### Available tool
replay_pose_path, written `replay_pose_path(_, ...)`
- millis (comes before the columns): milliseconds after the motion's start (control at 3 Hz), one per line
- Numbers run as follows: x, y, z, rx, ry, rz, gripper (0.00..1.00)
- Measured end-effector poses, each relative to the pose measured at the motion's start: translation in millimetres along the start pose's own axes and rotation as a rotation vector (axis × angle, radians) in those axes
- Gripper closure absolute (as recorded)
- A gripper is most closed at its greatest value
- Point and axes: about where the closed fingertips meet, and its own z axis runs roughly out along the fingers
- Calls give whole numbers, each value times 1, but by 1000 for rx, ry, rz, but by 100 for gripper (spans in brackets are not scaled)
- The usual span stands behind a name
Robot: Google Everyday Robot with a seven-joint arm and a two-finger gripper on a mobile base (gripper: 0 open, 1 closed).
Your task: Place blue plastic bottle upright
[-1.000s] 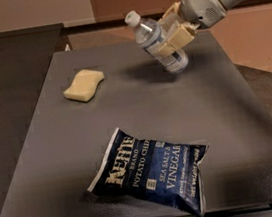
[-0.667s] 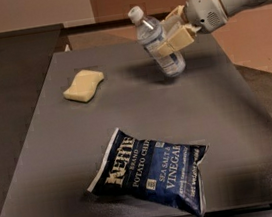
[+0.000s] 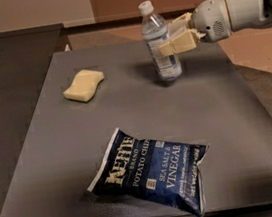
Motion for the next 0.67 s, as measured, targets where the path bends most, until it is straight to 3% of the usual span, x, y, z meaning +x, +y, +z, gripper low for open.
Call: replay_pose_path(667, 13, -4, -1, 4, -116, 65, 100)
